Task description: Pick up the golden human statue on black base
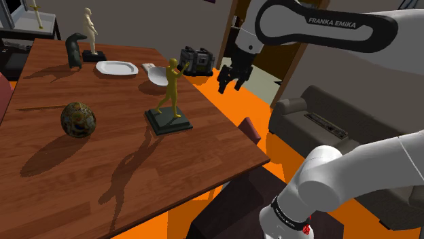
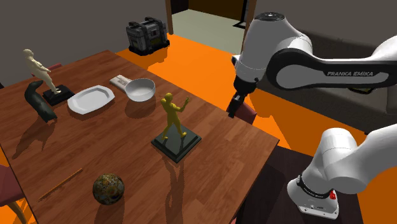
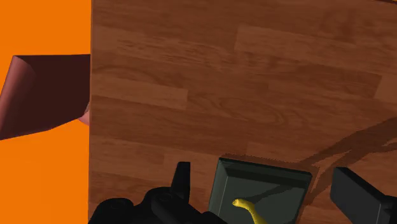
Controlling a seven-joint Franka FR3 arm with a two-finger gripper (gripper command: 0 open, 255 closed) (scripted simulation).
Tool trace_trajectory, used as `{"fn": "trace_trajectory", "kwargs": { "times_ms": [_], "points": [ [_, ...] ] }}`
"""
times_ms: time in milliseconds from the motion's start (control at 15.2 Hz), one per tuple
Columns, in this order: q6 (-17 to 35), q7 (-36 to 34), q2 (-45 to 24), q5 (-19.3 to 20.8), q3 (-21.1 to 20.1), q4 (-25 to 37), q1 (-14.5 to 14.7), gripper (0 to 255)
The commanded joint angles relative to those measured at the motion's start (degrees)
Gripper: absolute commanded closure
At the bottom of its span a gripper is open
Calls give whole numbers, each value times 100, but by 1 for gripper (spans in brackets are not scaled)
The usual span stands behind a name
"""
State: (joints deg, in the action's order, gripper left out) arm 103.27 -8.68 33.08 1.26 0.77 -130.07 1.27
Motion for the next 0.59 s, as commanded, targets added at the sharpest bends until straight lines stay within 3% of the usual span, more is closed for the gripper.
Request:
{"fn": "trace_trajectory", "kwargs": {
  "times_ms": [0,528],
  "points": [
    [209,-106,-398,43,-104,276,18,0],
    [725,-512,-1994,403,-441,1642,41,0]
  ]
}}
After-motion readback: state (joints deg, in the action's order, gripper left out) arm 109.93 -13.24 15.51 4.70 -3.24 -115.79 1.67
